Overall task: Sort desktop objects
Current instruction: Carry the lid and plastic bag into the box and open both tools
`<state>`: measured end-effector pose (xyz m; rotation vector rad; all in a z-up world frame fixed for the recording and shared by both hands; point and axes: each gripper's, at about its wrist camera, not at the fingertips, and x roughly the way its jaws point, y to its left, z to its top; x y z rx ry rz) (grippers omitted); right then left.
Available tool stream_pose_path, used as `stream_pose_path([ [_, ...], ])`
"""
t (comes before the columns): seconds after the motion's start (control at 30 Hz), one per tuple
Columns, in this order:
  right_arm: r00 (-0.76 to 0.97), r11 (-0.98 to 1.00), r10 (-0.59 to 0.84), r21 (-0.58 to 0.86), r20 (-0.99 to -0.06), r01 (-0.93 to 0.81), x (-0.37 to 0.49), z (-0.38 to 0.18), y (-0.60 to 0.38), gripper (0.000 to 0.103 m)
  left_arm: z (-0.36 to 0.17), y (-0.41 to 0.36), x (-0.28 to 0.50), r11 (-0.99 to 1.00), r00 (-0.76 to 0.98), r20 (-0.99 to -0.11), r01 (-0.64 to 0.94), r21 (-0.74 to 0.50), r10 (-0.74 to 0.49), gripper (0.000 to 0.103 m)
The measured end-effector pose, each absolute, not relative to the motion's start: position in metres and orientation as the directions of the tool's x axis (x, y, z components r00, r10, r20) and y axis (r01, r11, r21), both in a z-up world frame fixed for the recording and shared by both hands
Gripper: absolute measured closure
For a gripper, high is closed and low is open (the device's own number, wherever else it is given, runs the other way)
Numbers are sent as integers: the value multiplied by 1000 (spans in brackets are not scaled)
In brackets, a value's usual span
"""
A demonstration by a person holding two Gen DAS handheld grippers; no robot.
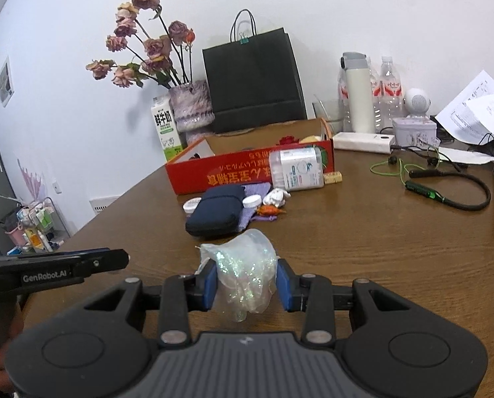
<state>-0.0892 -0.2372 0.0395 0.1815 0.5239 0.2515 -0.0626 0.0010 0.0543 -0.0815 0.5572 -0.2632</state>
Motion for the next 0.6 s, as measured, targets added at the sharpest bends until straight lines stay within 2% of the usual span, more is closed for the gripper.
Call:
stream_pose_path([
  [0.37,875,960,271,175,-401,-218,-19,90,-244,68,103,13,9,965,863,-435,205,-165,-258,77],
  [0.5,881,960,275,156,-386,-232,35,112,-243,68,128,6,66,969,877,-413,213,-123,-245,77],
  [0.6,878,961,275,143,-393,-237,89,128,-240,68,142,0,129,966,862,-436,224,-132,-259,77],
])
